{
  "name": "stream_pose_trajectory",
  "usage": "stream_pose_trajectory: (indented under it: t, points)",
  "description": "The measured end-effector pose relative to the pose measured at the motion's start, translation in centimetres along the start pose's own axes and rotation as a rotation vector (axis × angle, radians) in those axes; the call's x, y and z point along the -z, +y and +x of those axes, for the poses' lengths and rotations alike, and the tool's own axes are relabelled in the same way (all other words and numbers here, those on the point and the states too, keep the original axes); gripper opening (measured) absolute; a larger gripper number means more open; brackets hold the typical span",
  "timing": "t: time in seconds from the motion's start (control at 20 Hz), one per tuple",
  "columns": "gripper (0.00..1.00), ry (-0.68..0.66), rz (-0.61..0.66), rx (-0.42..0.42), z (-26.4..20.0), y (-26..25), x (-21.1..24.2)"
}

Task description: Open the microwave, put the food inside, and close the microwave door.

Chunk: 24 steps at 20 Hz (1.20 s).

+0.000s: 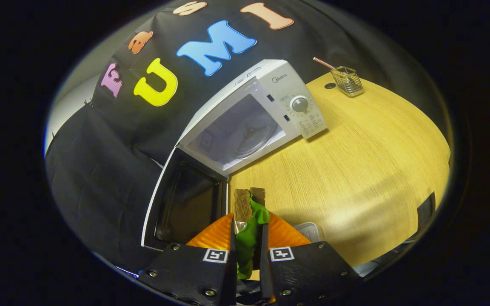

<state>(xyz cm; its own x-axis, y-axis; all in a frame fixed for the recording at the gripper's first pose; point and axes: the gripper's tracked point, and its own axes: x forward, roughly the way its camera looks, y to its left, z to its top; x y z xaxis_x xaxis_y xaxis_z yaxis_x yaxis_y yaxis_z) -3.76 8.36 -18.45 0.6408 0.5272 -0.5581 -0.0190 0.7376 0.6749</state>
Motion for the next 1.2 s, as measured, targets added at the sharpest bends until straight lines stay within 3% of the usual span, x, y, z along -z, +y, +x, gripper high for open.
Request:
stream_pose_trajectory:
  t: [0.55,1.2]
  points:
    - [0.21,-0.152,0.094,-0.036,6.4,4.8,-4.0]
    - [0.21,-0.355,0.226,-0.029,14.7,6.4,-8.4]
